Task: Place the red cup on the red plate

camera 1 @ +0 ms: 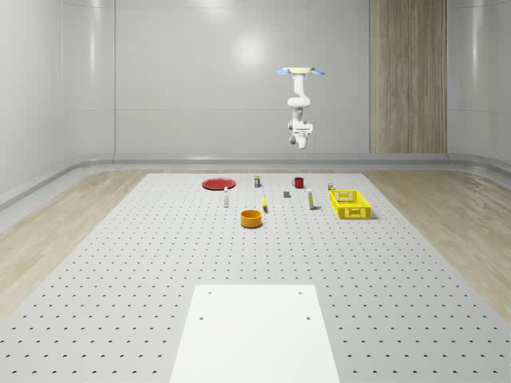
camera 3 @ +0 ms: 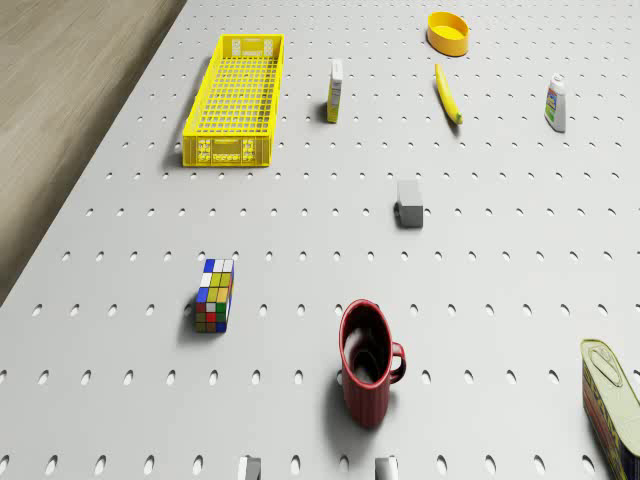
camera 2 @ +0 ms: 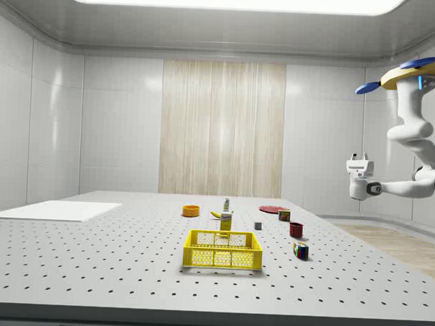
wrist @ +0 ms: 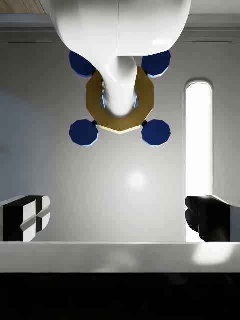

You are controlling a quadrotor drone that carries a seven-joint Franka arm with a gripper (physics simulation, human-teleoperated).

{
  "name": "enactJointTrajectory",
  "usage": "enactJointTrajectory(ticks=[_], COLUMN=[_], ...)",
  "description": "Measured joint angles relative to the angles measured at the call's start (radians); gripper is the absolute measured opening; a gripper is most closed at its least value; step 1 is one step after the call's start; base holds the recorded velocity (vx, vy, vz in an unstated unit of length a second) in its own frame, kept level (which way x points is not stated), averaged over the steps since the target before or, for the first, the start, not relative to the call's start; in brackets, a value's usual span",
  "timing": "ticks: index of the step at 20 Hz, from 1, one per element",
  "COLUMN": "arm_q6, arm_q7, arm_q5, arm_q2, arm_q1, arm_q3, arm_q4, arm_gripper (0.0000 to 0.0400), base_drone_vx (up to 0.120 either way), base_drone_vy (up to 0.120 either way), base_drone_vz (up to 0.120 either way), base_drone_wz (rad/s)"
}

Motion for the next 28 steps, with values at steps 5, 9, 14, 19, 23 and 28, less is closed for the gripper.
enactJointTrajectory(ticks=[5, 9, 14, 19, 23, 28], arm_q6=[-0.084, -0.135, -0.174, -0.188, -0.191, -0.189], arm_q7=[-0.001, -0.002, -0.002, -0.003, -0.003, -0.003], arm_q5=[0.001, 0.001, 0.002, 0.002, 0.002, 0.002], arm_q2=[0.019, 0.047, 0.073, 0.083, 0.085, 0.085], arm_q1=[-0.002, -0.004, -0.005, -0.006, -0.006, -0.007], arm_q3=[0.001, 0.002, 0.003, 0.003, 0.004, 0.004], arm_q4=[0.106, 0.189, 0.258, 0.286, 0.294, 0.296], arm_gripper=[0.04, 0.04, 0.04, 0.04, 0.04, 0.04], base_drone_vx=[0.0, 0.0, 0.0, 0.0, 0.07, 0.12], base_drone_vy=[0.0, 0.0, 0.0, 0.0, 0.0, 0.0], base_drone_vz=[0.0, 0.0, 0.0, 0.0, 0.0, 0.0], base_drone_wz=[0.0, 0.0, 0.0, 0.0, 0.0, 0.0])
